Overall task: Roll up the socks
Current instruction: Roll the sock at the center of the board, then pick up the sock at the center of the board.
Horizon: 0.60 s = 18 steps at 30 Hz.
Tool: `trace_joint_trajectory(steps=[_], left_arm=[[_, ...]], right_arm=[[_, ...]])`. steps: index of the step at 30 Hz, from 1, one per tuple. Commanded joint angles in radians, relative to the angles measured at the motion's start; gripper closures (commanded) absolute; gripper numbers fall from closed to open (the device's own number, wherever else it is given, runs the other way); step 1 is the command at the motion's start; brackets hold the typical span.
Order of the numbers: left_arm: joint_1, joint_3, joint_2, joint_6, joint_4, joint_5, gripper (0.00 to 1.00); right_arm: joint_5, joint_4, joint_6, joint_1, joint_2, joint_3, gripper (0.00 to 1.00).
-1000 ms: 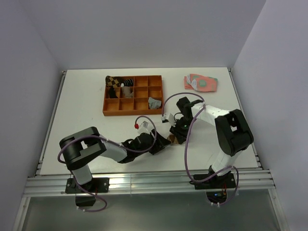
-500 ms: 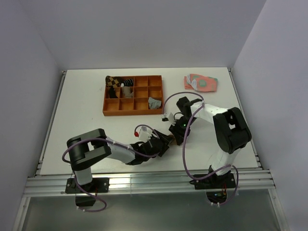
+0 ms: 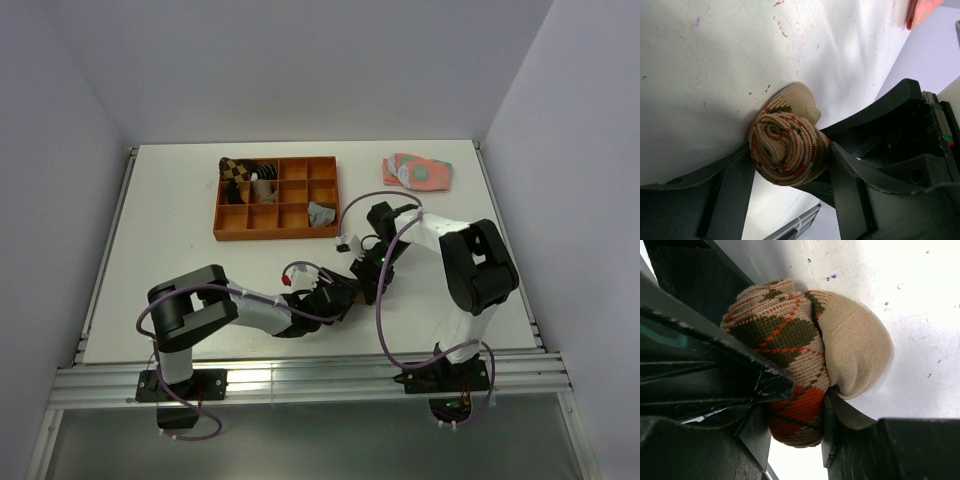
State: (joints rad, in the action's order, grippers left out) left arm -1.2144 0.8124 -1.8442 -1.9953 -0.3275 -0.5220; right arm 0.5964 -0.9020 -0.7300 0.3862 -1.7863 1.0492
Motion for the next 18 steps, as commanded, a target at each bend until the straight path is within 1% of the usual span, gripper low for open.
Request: trace_joint_trajectory(steps=[1, 4, 6, 7, 9, 10, 12, 13, 14, 15, 17, 18], left_arm=[[-0.007, 0.024, -0.044, -0.115, 0.160, -0.010, 0.36], [-0.007, 0.040, -0.052, -0.122, 0.211, 0.004, 0.48], [-0.005, 0.060, -0.059, -0.115, 0.254, 0.008, 0.53], [-0.005, 0.065, -0.062, -0.114, 0.263, 0.007, 0.60], [-0.002, 0.076, -0.067, -0.097, 0.278, 0.017, 0.67], [0.006, 0.080, -0.070, -0.079, 0.286, 0.022, 0.74], [0.013, 0.103, -0.076, -0.053, 0.310, 0.036, 0.86], [0.027, 0.111, -0.085, -0.013, 0.317, 0.059, 1.00], [0.033, 0.123, -0.090, 0.001, 0.324, 0.065, 1.00], [0.041, 0.146, -0.098, 0.025, 0.372, 0.069, 1.00], [0.044, 0.165, -0.102, 0.053, 0.398, 0.070, 1.00], [0.046, 0.183, -0.104, 0.062, 0.415, 0.070, 1.00]], right_arm=[[0.000, -0.021, -0.014, 0.008, -0.045, -0.003, 0.85], [0.011, -0.032, -0.019, 0.008, -0.058, 0.005, 0.85], [0.014, -0.038, -0.023, 0.010, -0.062, 0.011, 0.85], [0.016, -0.038, -0.025, 0.010, -0.062, 0.009, 0.85], [0.014, -0.038, -0.028, 0.010, -0.059, 0.011, 0.85], [0.014, -0.038, -0.028, 0.010, -0.058, 0.006, 0.85], [0.010, -0.031, -0.026, 0.010, -0.047, 0.005, 0.83], [0.009, -0.029, -0.026, 0.010, -0.041, -0.001, 0.80], [0.008, -0.018, -0.023, 0.008, -0.024, -0.005, 0.78], [0.002, -0.014, -0.019, 0.008, -0.015, -0.008, 0.72], [-0.003, -0.006, -0.013, 0.008, 0.013, -0.009, 0.66], [-0.009, -0.005, -0.011, 0.008, 0.022, -0.011, 0.61]])
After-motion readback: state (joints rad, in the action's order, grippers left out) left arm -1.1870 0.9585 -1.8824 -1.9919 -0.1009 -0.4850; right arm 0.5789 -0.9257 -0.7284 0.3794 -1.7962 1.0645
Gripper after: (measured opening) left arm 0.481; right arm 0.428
